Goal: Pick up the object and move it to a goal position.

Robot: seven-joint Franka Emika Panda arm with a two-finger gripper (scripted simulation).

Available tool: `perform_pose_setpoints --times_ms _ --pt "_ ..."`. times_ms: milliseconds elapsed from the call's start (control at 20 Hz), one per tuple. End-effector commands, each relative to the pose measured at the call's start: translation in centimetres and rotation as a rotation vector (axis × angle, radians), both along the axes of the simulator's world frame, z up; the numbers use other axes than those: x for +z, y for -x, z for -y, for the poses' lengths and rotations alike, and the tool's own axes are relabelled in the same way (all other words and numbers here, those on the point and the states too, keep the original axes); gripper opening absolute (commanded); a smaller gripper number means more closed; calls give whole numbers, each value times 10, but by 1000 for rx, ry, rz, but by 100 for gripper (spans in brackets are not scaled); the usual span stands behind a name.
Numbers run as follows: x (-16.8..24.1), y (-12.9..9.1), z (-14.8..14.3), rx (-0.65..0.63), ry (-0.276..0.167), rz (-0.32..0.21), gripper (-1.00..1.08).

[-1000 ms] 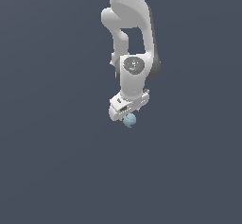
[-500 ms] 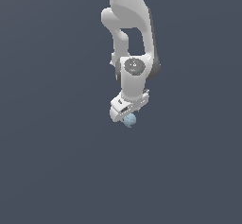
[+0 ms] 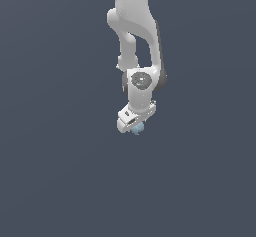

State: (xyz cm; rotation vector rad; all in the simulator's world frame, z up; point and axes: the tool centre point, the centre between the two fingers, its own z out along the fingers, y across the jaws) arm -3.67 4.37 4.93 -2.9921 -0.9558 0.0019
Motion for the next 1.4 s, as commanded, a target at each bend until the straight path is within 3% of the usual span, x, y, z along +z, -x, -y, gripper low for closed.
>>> perform_pose_setpoints --times_ms 0,150,200,900,1350 --pt "-7 -1 0 1 0 1 100" --pt "-9 -1 0 1 0 1 100" --pt "-9 -1 0 1 0 1 -100" --pt "-3 -2 -2 0 1 2 -100" --pt "43 -6 -28 0 1 2 -100"
